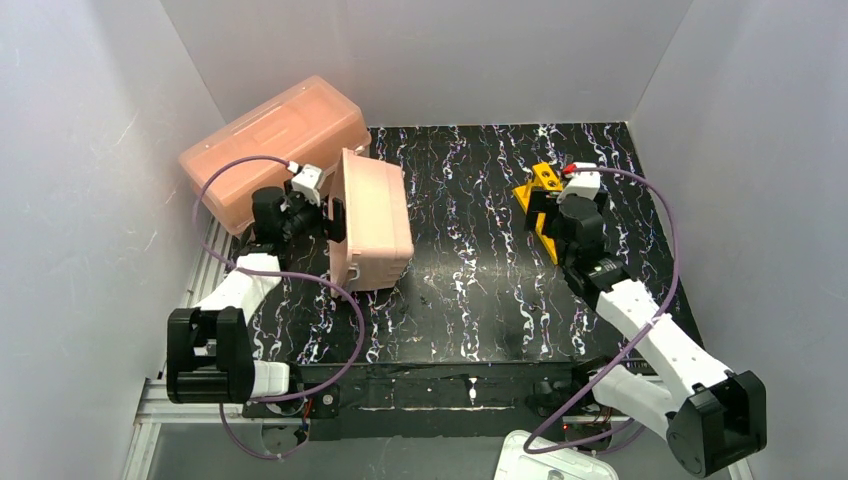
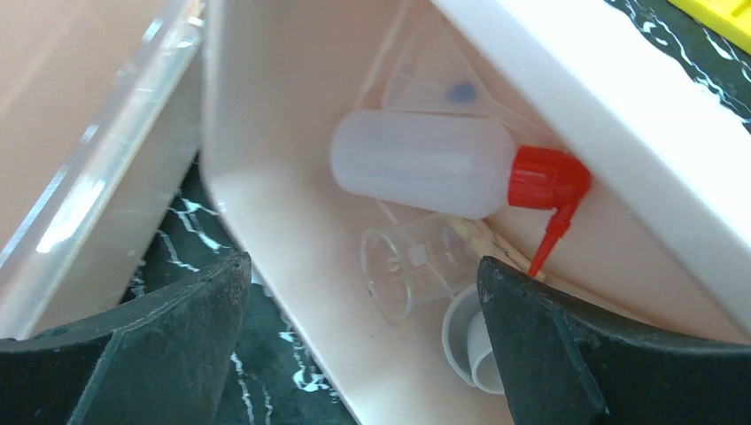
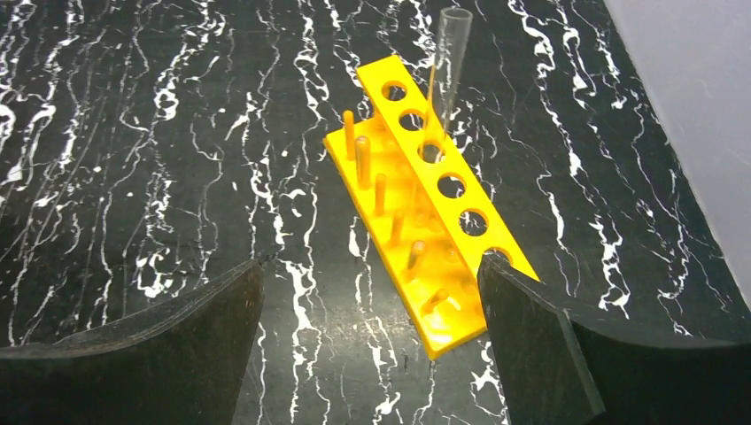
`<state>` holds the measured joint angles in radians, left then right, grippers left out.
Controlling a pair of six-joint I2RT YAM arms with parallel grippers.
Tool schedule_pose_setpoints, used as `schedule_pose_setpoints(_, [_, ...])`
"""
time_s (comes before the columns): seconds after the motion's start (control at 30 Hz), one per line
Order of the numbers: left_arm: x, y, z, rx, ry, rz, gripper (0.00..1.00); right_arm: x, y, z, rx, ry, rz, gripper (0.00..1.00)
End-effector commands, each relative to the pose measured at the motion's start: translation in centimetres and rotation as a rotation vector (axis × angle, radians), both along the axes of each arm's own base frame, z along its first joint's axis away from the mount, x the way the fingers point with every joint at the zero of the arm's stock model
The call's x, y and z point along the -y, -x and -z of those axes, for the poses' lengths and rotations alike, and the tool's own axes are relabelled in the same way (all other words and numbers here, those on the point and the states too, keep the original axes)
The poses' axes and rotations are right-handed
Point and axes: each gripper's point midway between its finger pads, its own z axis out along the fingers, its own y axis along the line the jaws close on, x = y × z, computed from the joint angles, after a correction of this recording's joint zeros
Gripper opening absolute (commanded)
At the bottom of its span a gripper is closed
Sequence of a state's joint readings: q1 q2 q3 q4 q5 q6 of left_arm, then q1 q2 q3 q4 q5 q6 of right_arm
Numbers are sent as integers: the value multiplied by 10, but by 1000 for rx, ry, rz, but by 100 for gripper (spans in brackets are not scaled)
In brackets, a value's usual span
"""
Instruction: Organize the chemistry lab equipment
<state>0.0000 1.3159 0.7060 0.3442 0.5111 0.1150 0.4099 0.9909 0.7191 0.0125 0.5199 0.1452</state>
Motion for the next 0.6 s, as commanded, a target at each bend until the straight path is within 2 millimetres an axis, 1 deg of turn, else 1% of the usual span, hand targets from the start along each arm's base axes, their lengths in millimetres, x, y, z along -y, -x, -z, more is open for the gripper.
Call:
schedule_pose_setpoints(0.0, [25, 3, 0, -31, -2, 93, 99, -29, -3, -27, 42, -5, -60, 98])
schedule_pose_setpoints(0.03, [27, 2, -1, -34, -2, 100, 99, -40, -3, -29, 42, -9, -89, 98])
schedule_pose_setpoints(0.1, [28, 0, -2, -33, -3, 102, 99, -67, -5, -31, 24, -5, -171, 98])
schedule_pose_setpoints(0.17, [29, -2, -4, -32, -4, 106, 99, -94, -8, -28, -17, -2, -238, 98])
schedule_pose_setpoints(0.27, [33, -4, -6, -29, -8, 119, 99, -139, -16, -30, -42, -54, -342, 98])
schedule_pose_setpoints(0.33, [39, -7, -8, -27, -9, 130, 99, -169, -22, -38, -43, -94, -414, 98])
schedule_pose_setpoints(0.43, [45, -12, -15, -25, -7, 141, 99, -207, -26, -51, -41, -107, -515, 98])
schedule_pose_setpoints(0.5, [47, -15, -17, -27, -3, 142, 99, -242, -25, -77, 1, -99, -625, 99])
schedule_pose_setpoints(0.57, [48, -17, -18, -25, -3, 142, 99, -265, -20, -85, 7, -82, -697, 98])
